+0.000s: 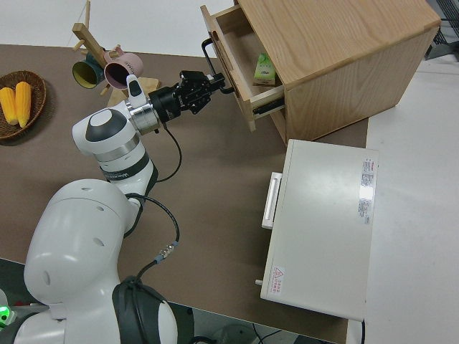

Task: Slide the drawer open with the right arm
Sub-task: 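Pull the handle toward the robot with the right gripper, sliding the drawer out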

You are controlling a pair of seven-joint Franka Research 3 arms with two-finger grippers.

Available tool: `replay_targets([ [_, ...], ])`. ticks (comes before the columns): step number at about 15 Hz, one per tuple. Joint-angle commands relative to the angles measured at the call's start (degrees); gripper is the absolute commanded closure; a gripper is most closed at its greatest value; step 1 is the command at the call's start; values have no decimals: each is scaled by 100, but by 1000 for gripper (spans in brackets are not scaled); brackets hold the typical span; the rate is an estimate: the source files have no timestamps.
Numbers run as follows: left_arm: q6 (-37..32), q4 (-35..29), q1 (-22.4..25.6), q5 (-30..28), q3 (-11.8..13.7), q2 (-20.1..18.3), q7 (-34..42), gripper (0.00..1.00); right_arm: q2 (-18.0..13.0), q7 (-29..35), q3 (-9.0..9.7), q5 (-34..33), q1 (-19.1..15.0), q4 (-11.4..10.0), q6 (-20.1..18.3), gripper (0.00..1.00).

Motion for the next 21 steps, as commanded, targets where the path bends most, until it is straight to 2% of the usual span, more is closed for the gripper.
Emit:
replay_targets([
  [1, -73, -28, -26, 65, 28, -57, 39, 2, -178, -524, 319, -27, 122, 161, -167, 1000],
  [3, -74, -28, -26, 65, 28, -57, 39, 2, -196, -551, 416, 96, 175, 161, -228, 1000],
  [8, -65, -28, -35, 65, 28, -57, 39, 2, -231, -630, 425, 202, 377, 161, -308, 1000],
  [13, -65, -28, -26, 56, 28, -57, 39, 5, -275, -683, 618, 430, 465, 161, -492, 1000],
  [21, -65, -28, -26, 65, 28, -57, 39, 2, -275, -683, 627, 544, 615, 161, -580, 1000],
])
